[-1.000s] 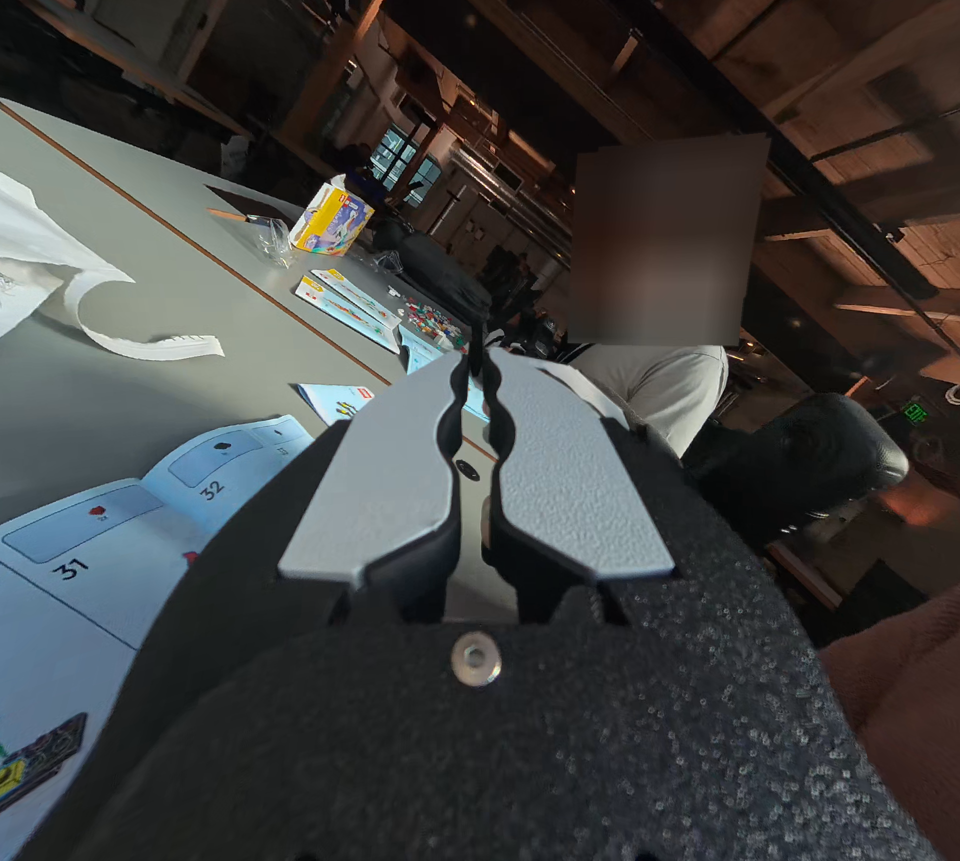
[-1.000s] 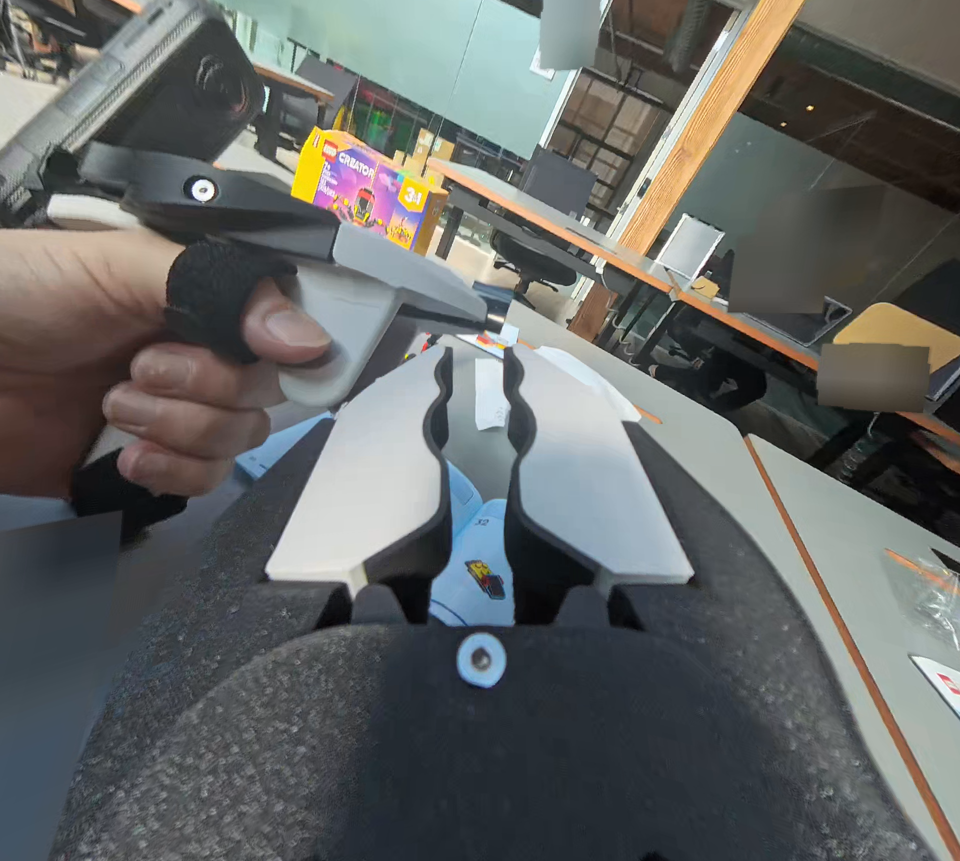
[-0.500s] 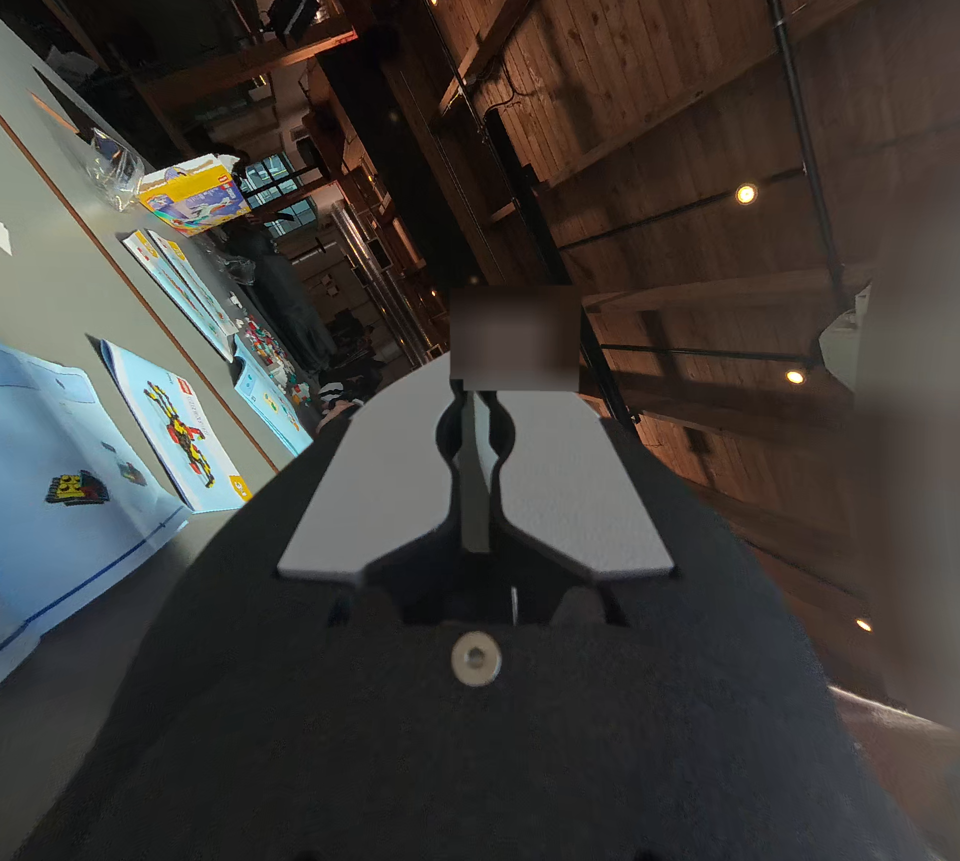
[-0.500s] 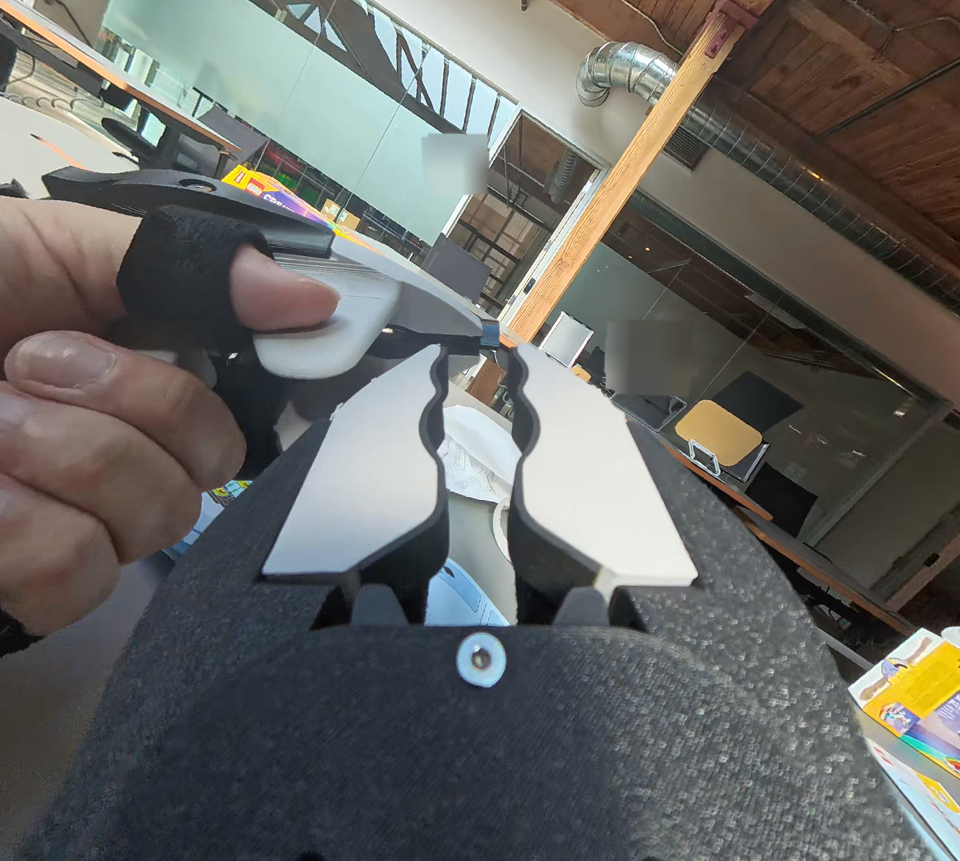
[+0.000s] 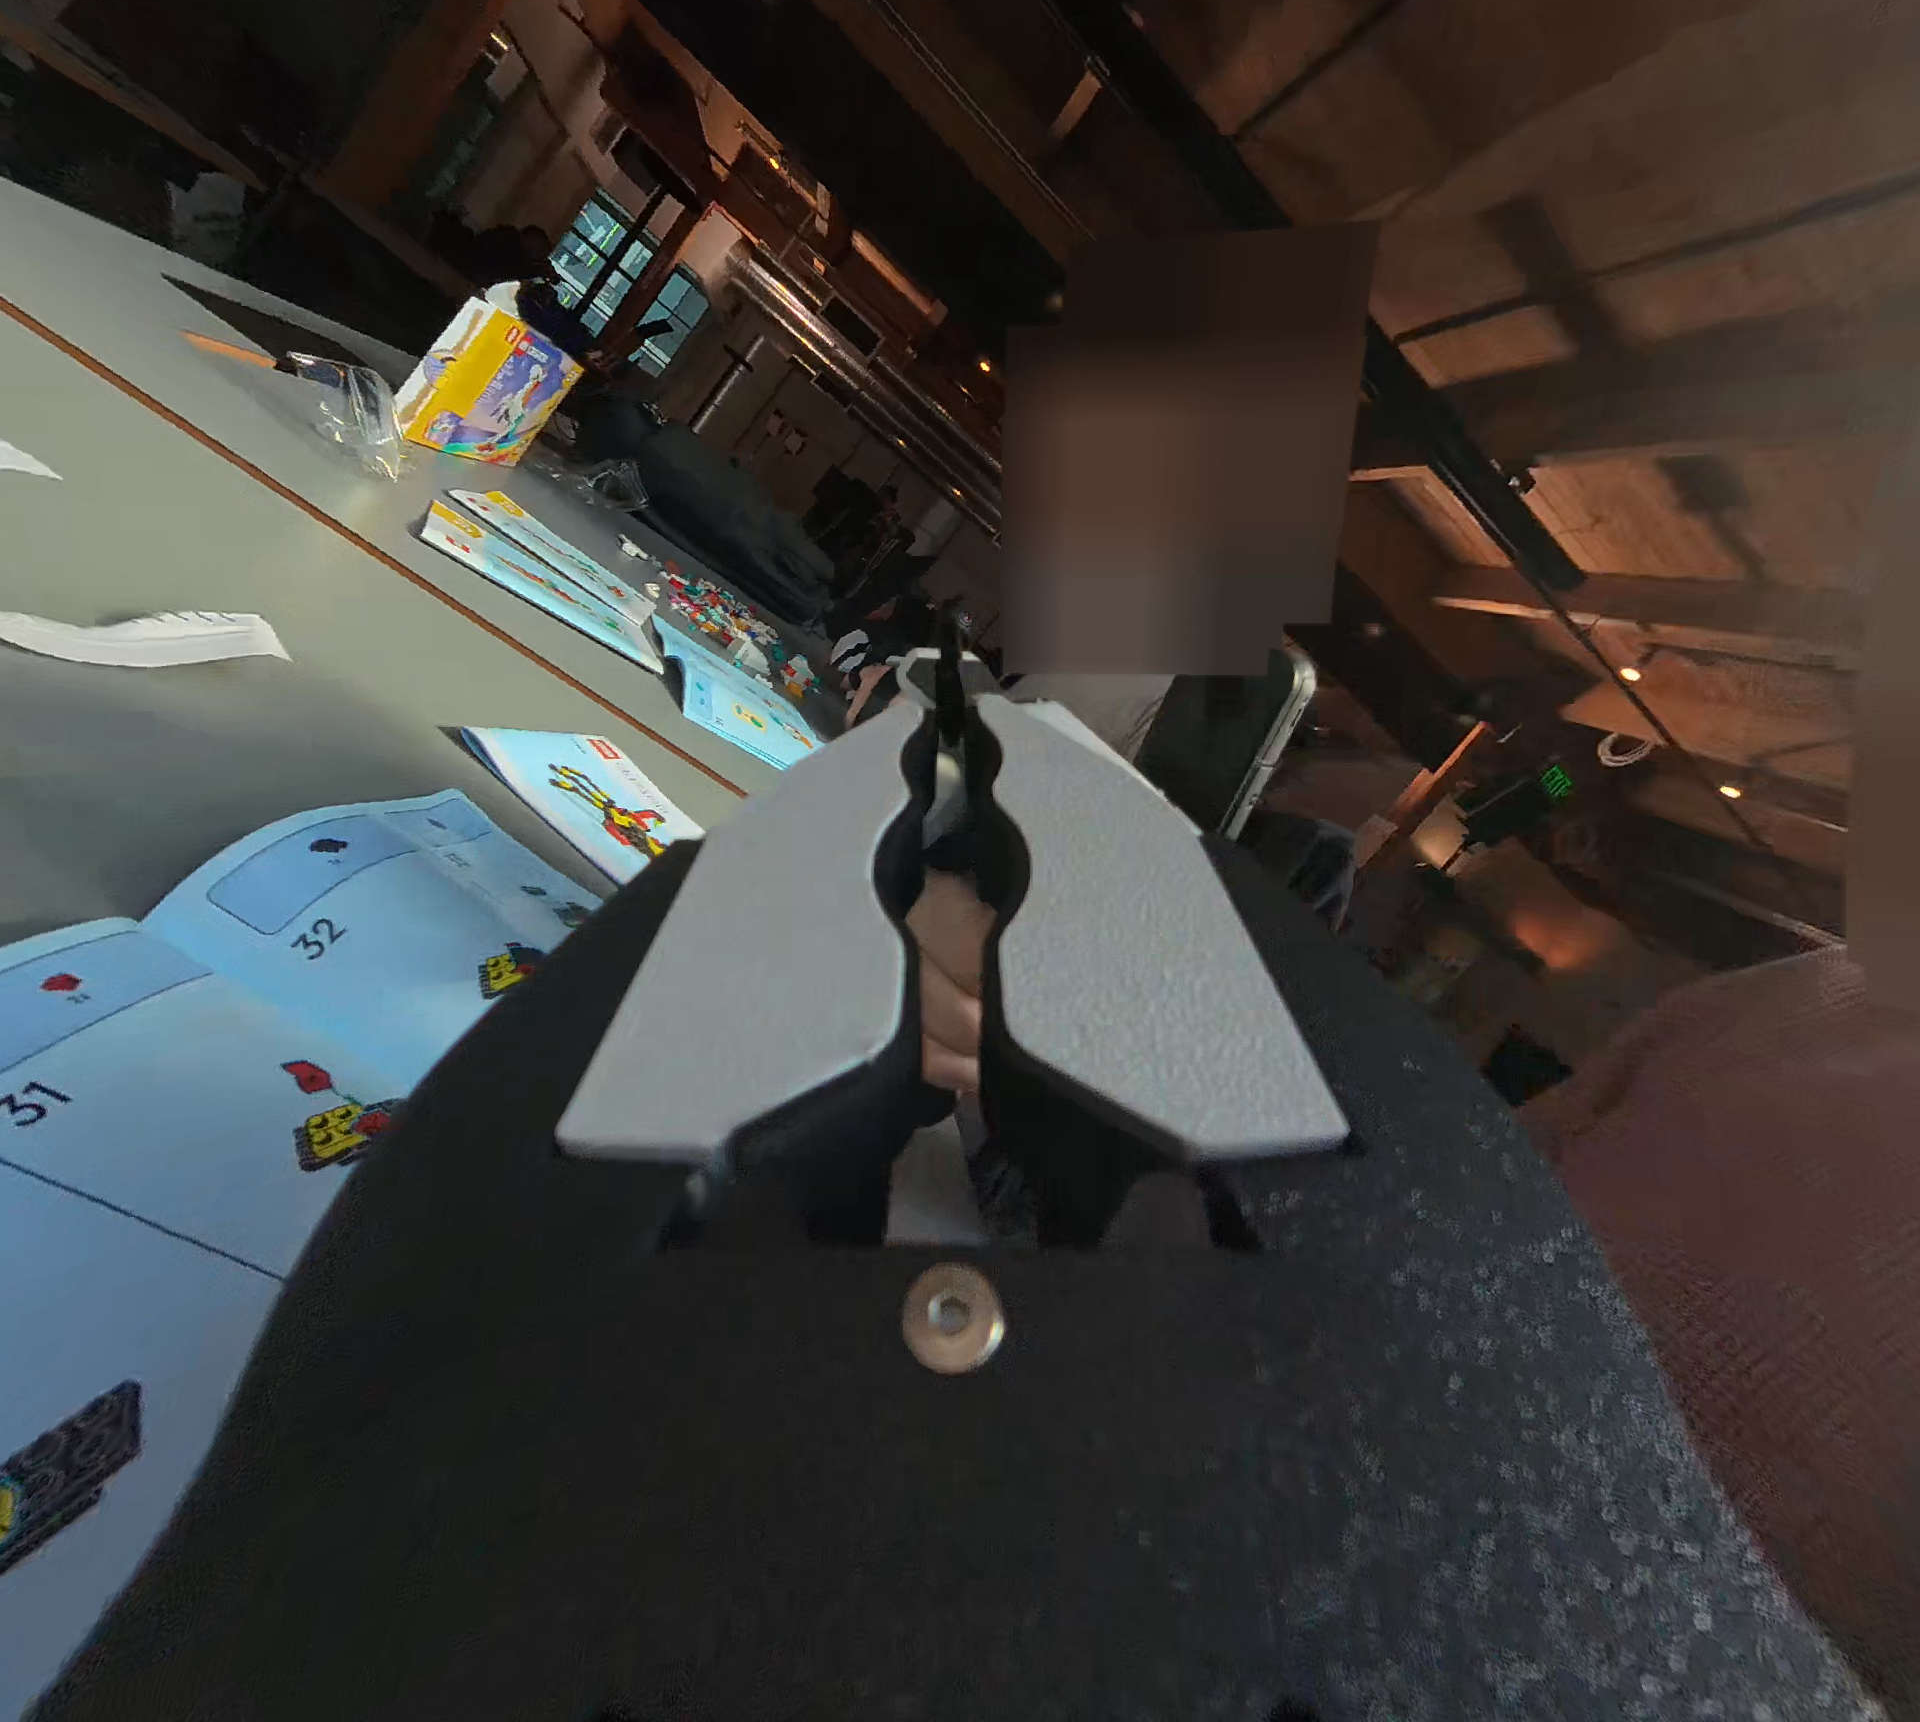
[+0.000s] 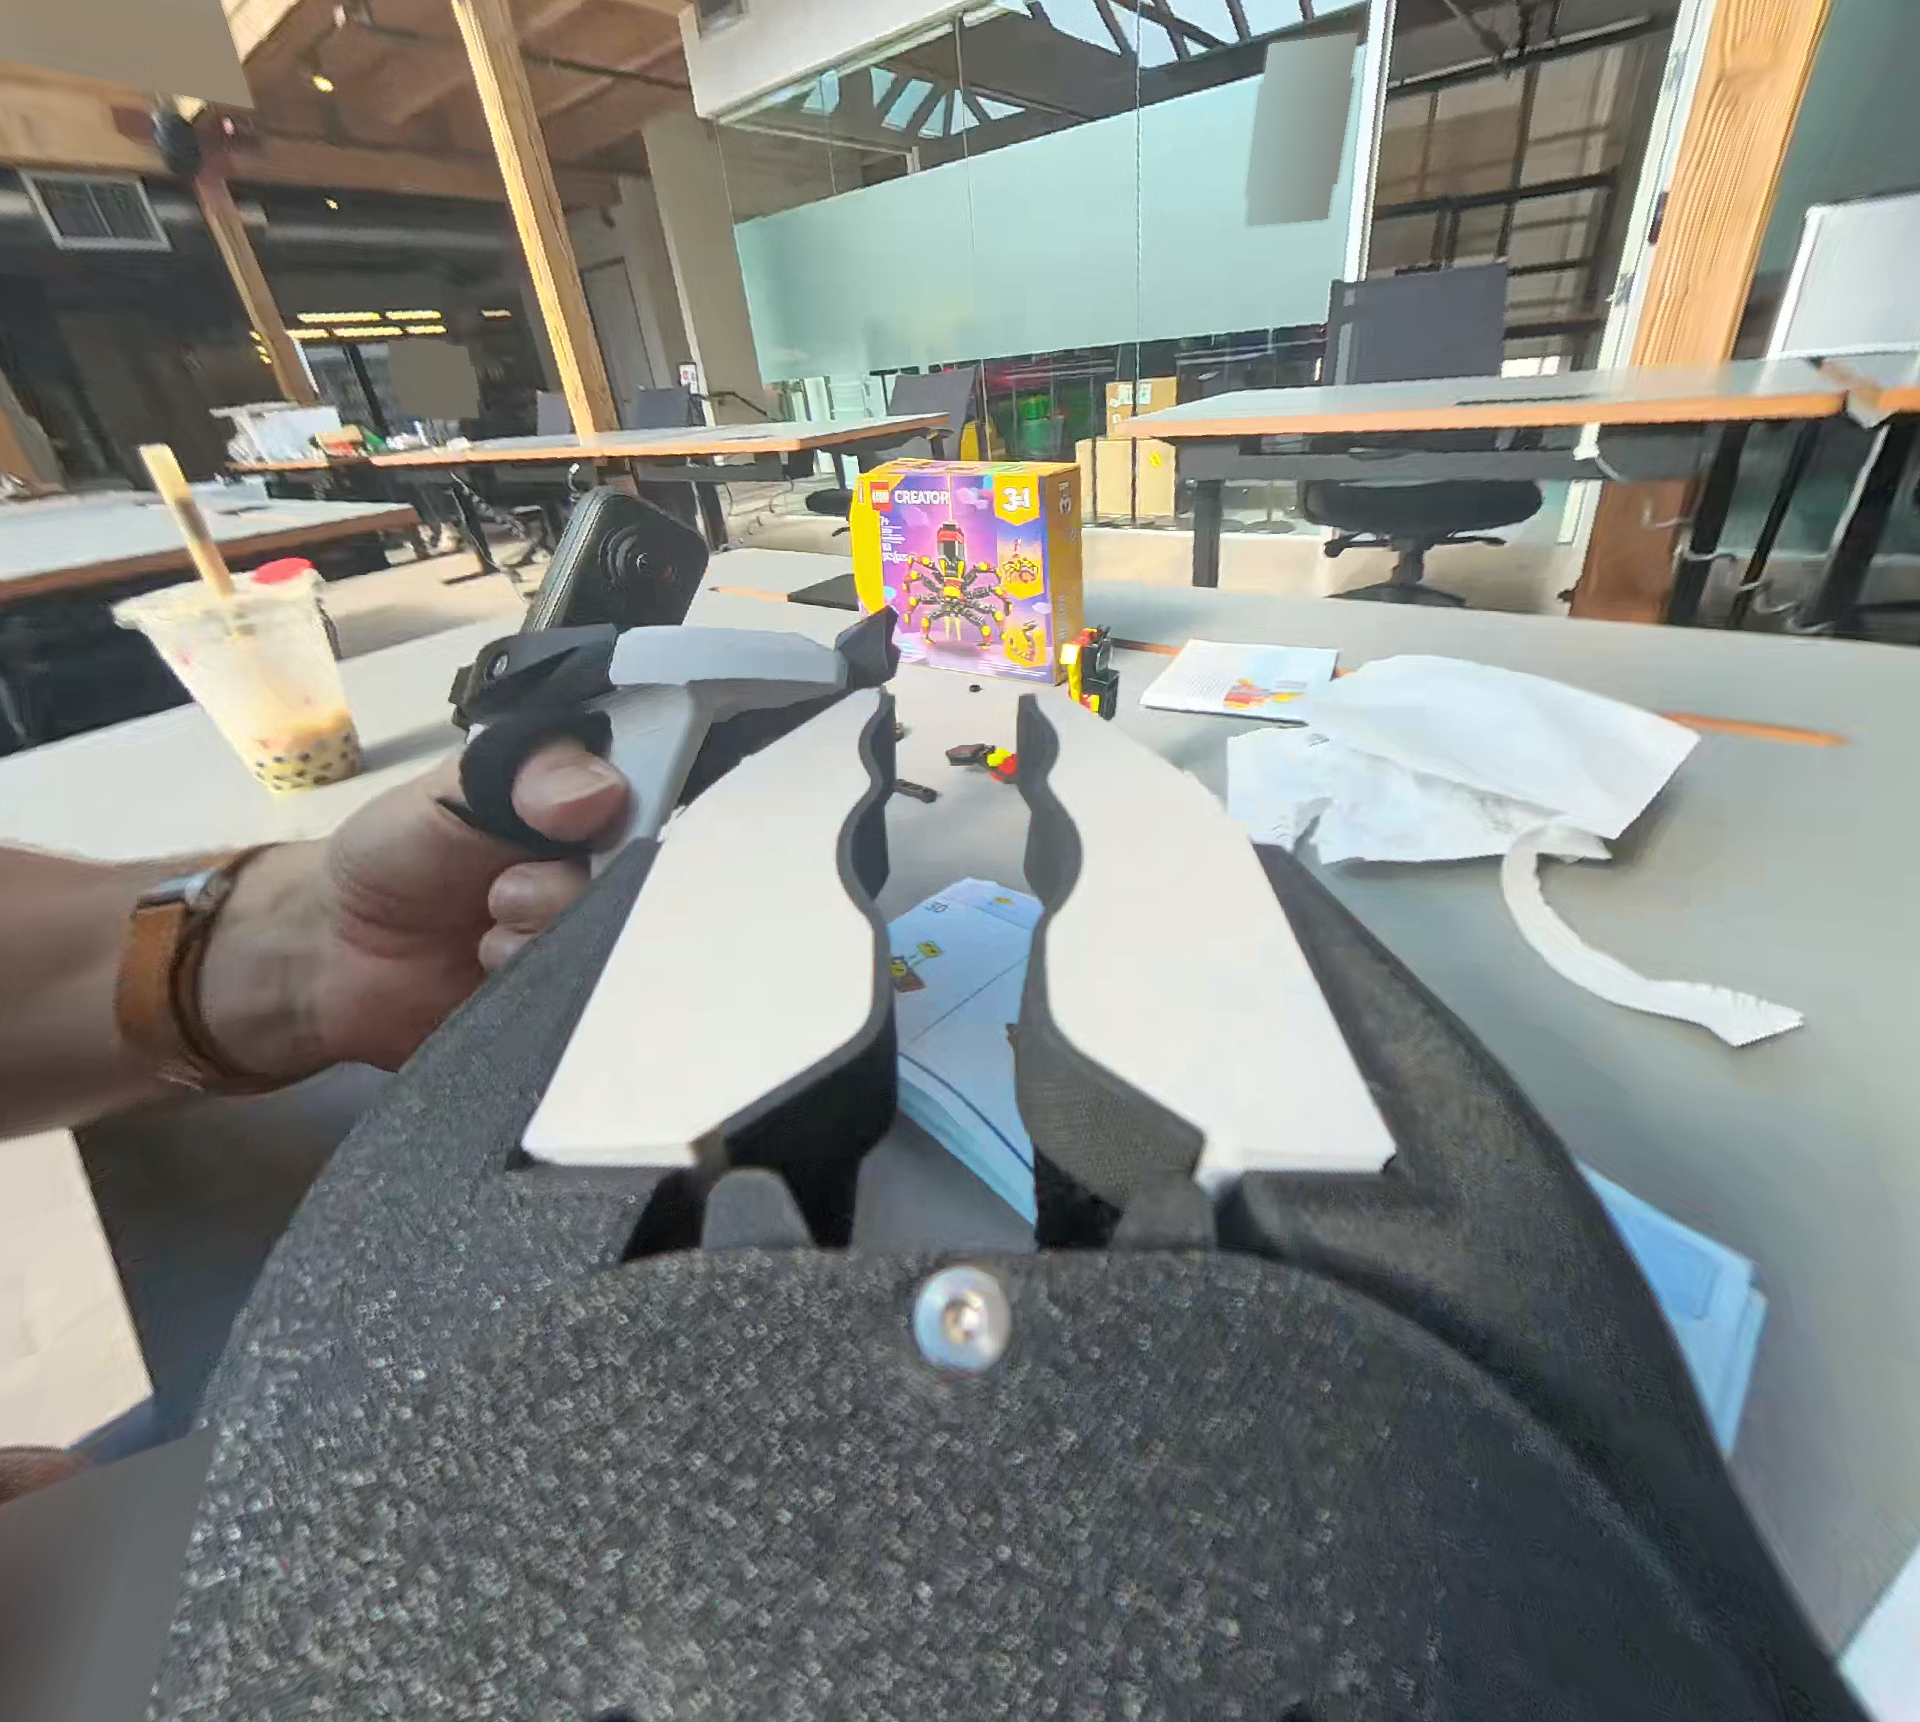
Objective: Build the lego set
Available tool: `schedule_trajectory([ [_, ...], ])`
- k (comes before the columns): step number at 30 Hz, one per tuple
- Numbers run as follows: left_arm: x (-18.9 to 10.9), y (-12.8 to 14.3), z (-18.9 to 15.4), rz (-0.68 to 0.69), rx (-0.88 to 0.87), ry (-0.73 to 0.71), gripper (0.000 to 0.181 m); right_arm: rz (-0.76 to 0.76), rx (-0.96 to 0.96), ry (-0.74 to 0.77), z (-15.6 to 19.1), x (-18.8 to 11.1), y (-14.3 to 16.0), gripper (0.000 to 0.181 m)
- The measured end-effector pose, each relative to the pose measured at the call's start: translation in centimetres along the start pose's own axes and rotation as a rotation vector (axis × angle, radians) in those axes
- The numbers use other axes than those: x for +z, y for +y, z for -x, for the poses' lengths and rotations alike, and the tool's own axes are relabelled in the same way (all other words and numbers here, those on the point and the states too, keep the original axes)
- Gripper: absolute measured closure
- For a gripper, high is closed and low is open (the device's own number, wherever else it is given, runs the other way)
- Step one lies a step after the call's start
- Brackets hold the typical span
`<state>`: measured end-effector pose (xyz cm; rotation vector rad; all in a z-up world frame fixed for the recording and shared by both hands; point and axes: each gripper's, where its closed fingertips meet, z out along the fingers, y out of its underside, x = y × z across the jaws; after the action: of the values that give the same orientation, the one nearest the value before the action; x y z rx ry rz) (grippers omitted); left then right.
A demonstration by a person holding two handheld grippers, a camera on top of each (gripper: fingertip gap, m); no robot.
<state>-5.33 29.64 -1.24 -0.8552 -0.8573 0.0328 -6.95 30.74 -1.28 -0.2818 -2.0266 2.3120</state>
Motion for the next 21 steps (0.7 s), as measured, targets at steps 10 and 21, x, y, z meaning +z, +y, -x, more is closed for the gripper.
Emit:
schedule_trajectory([
  [10, -0.3, 1.2, 1.1, 0.159, 0.829, -0.276, 0.177, 0.026, 0.162, 0.08, 0.7, -0.2, 0.3, 0.152],
  [21, -0.7, 1.0, -0.1, 0.291, 1.53, -0.389, 0.176, 0.076, 0.058, 0.039, 3.4, 1.4, 0.7, 0.155],
])
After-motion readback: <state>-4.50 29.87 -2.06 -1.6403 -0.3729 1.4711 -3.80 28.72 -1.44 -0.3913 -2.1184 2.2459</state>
